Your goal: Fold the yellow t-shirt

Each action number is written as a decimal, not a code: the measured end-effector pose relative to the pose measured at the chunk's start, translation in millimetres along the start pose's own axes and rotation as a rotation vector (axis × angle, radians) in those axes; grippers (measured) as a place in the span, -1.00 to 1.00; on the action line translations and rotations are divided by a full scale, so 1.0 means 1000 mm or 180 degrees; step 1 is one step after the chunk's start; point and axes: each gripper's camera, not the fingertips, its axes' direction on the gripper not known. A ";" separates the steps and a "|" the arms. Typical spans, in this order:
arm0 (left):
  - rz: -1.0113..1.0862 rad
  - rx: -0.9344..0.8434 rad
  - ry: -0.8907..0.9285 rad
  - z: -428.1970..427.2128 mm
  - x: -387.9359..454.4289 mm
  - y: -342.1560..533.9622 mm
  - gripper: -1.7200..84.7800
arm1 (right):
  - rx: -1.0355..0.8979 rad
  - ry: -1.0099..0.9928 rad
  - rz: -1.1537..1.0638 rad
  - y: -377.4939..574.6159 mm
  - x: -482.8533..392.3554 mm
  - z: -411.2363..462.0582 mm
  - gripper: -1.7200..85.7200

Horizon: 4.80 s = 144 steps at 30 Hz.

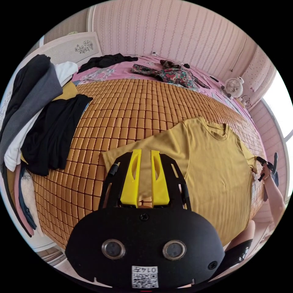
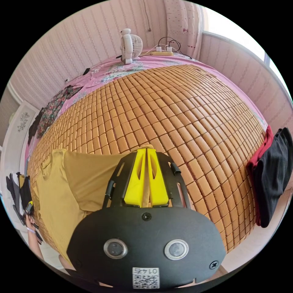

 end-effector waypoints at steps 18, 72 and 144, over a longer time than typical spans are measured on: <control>-0.0148 -0.0310 -0.0224 0.026 -0.017 -0.015 -0.86 | -0.0155 -0.0378 -0.0770 0.151 0.001 -0.022 -0.96; -0.0218 -0.0023 0.0506 -0.121 -0.053 0.174 -0.81 | -0.0291 -0.1455 -0.3075 0.537 -0.189 0.048 -0.82; 0.2898 -0.0485 0.1587 0.212 0.500 0.090 -0.83 | 0.0422 -0.0695 0.0545 0.119 0.158 0.002 -0.88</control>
